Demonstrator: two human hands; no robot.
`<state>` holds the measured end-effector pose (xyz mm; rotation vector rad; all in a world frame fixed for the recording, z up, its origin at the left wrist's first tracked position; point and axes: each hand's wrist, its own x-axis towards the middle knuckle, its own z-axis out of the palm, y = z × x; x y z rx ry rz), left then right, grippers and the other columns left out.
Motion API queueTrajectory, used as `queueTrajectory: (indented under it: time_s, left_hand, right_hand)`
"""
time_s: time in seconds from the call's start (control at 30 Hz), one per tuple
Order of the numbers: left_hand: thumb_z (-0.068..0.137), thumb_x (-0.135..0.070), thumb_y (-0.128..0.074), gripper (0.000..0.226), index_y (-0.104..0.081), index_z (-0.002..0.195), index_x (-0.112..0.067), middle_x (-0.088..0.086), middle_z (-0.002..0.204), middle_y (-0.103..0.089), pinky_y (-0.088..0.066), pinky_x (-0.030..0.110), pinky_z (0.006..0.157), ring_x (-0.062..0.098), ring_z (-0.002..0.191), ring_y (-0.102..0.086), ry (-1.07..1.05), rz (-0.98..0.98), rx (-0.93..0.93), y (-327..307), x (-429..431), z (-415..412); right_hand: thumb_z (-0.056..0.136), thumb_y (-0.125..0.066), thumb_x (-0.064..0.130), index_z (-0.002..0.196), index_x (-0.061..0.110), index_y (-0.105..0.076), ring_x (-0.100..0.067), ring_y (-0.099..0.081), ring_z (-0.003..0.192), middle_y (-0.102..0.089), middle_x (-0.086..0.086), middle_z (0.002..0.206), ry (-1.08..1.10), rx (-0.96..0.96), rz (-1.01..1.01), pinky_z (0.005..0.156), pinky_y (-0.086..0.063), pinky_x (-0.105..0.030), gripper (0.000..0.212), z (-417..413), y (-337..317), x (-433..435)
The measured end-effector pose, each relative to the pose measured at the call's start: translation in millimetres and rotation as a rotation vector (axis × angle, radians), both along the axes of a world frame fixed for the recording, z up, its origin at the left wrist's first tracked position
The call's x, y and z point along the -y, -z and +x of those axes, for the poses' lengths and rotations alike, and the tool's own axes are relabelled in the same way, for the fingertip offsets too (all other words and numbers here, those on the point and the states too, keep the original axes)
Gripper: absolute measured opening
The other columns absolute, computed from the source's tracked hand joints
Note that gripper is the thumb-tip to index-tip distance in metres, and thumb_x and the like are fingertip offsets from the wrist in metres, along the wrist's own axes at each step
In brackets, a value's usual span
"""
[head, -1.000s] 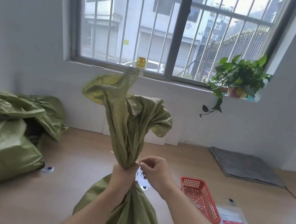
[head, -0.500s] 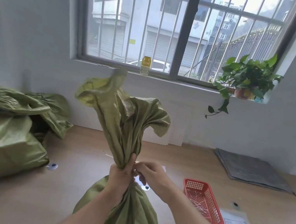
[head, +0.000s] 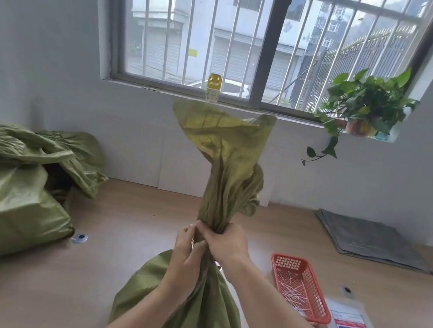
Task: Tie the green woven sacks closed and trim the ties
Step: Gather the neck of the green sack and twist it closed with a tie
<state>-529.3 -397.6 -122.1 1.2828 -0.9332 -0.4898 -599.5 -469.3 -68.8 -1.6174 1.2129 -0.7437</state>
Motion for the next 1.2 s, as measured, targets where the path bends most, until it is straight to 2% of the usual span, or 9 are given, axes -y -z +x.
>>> queueTrajectory:
  time_s: [0.07, 0.13, 0.27, 0.33, 0.43, 0.57, 0.7, 0.97, 1.2]
  left_hand:
    - [0.109, -0.013, -0.041, 0.029, -0.062, 0.120, -0.029, 0.000, 0.119, -0.052, -0.046, 0.009, 0.092, 0.001, 0.107, -0.058, -0.162, -0.021, 0.197, 0.1, -4.7, -2.8]
    - [0.106, -0.010, -0.046, 0.029, -0.062, 0.128, -0.016, -0.004, 0.119, -0.049, -0.038, 0.000, 0.091, -0.001, 0.110, -0.053, -0.290, -0.037, 0.350, -0.7, -8.4, -4.4]
    - [0.094, 0.003, -0.065, 0.029, -0.073, 0.120, -0.009, -0.003, 0.095, -0.061, -0.046, 0.005, 0.075, -0.002, 0.087, -0.060, -0.354, -0.126, 0.508, -5.1, -9.2, 5.7]
    - [0.085, 0.001, -0.079, 0.034, -0.078, 0.116, -0.012, -0.002, 0.084, -0.074, -0.048, 0.006, 0.072, 0.003, 0.078, -0.064, -0.350, -0.150, 0.597, -4.8, -5.1, 15.0]
    - [0.082, -0.010, -0.084, 0.036, -0.079, 0.116, -0.019, -0.009, 0.087, -0.080, -0.052, 0.007, 0.079, 0.001, 0.078, -0.072, -0.310, -0.109, 0.441, -12.5, -6.3, 23.7]
    - [0.090, -0.009, -0.076, 0.019, -0.079, 0.107, -0.018, -0.017, 0.093, -0.078, -0.057, 0.019, 0.085, -0.006, 0.088, -0.072, -0.252, -0.084, 0.354, -15.2, -7.2, 28.3]
    - [0.099, -0.013, -0.065, 0.008, -0.058, 0.100, -0.017, -0.019, 0.091, -0.077, -0.055, 0.016, 0.073, -0.003, 0.086, -0.072, -0.217, -0.029, 0.449, -13.0, -4.2, 34.4]
    - [0.090, -0.022, -0.079, 0.026, -0.053, 0.089, -0.022, -0.014, 0.078, -0.079, -0.059, 0.040, 0.069, 0.006, 0.075, -0.076, -0.187, 0.026, 0.344, -17.5, 4.4, 48.9]
    - [0.080, -0.009, -0.086, 0.013, -0.076, 0.085, -0.015, -0.006, 0.077, -0.079, -0.064, 0.039, 0.079, 0.011, 0.077, -0.078, -0.121, -0.011, 0.249, -28.6, 10.3, 66.8]
  right_hand:
    - [0.077, -0.083, 0.054, 0.101, 0.015, -0.076, -0.023, -0.075, 0.085, -0.078, -0.001, 0.088, 0.057, -0.009, -0.030, 0.081, -0.064, -0.043, 0.046, 3.3, 3.5, 4.1]
    - [0.074, -0.083, 0.058, 0.095, 0.011, -0.077, -0.025, -0.075, 0.079, -0.078, -0.004, 0.084, 0.085, -0.016, -0.039, 0.076, -0.065, -0.043, 0.052, 6.6, 6.3, 5.6]
    - [0.076, -0.087, 0.050, 0.083, 0.007, -0.076, -0.025, -0.075, 0.057, -0.076, -0.008, 0.072, 0.139, 0.011, 0.021, 0.059, -0.065, -0.042, 0.045, 8.4, 9.3, 4.5]
    - [0.075, -0.091, 0.042, 0.082, 0.006, -0.077, -0.025, -0.075, 0.055, -0.077, -0.009, 0.067, 0.163, 0.088, 0.073, 0.062, -0.066, -0.042, 0.040, 5.4, 11.1, 7.5]
    - [0.082, -0.089, 0.025, 0.093, 0.002, -0.078, -0.023, -0.078, 0.064, -0.079, -0.009, 0.073, 0.124, 0.328, 0.248, 0.070, -0.065, -0.036, 0.028, 2.6, 11.7, 7.1]
    - [0.101, -0.060, -0.003, 0.103, -0.002, -0.075, -0.029, -0.078, 0.095, -0.079, -0.019, 0.101, -0.061, 0.604, 0.371, 0.086, -0.061, -0.033, 0.015, 2.4, 15.9, -0.3]
    - [0.102, -0.058, -0.001, 0.095, 0.010, -0.077, -0.023, -0.078, 0.095, -0.081, -0.009, 0.097, -0.062, 0.517, 0.239, 0.087, -0.060, -0.028, 0.023, -1.8, 20.7, -0.4]
    - [0.094, -0.073, 0.019, 0.082, 0.025, -0.078, -0.009, -0.072, 0.074, -0.076, 0.011, 0.076, 0.081, 0.170, -0.322, 0.077, -0.060, -0.035, 0.014, 4.5, 29.6, 4.6]
    - [0.099, -0.065, 0.012, 0.092, 0.020, -0.069, -0.012, -0.069, 0.080, -0.070, 0.014, 0.082, 0.014, 0.246, -0.481, 0.072, -0.060, -0.043, 0.011, 16.3, 39.0, 6.6]
